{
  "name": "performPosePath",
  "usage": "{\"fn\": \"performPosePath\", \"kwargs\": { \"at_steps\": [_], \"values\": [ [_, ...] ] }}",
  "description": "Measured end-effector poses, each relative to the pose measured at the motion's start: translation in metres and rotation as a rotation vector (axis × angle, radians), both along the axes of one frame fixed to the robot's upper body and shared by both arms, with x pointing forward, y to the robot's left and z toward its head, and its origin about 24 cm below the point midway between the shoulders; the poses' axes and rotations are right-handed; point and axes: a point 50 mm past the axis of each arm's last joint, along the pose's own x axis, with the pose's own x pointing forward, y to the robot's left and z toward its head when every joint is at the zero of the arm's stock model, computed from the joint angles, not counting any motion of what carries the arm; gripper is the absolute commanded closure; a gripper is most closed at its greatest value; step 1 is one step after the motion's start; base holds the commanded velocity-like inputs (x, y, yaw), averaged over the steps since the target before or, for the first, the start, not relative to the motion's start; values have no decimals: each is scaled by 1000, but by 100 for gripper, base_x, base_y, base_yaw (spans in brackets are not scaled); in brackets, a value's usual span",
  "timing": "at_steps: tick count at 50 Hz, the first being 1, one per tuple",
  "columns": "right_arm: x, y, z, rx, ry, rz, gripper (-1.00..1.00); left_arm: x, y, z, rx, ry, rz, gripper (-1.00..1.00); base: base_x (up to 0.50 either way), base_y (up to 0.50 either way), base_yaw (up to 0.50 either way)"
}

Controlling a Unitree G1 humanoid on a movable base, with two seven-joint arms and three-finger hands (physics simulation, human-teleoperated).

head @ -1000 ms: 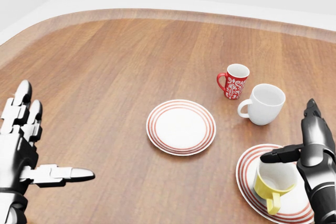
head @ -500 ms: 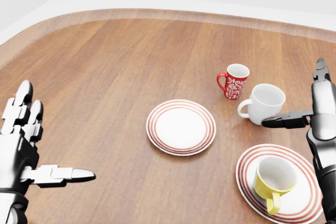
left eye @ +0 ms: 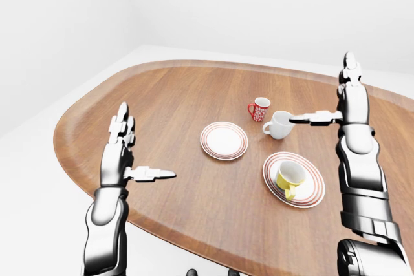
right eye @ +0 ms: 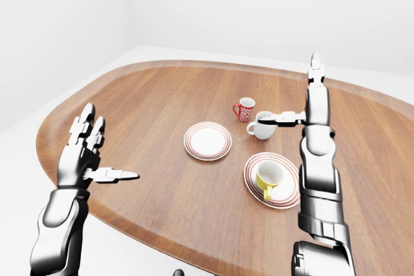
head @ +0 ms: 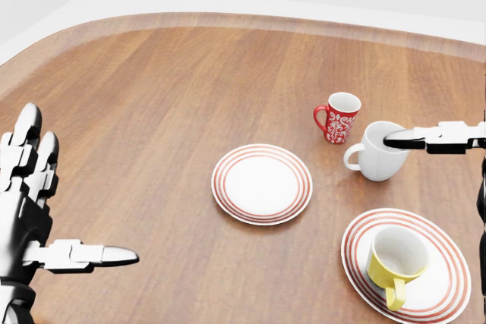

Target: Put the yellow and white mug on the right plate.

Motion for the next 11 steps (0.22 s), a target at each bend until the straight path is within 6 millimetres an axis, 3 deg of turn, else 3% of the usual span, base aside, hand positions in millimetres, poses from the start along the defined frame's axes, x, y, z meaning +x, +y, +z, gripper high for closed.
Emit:
{"fn": "performPosePath", "kwargs": {
  "at_steps": [11],
  "values": [
    [-43, 22, 45, -57, -246, 121, -100, -13, -7, 21, 24, -93, -31, -100, 0, 0, 0]
  ]
}}
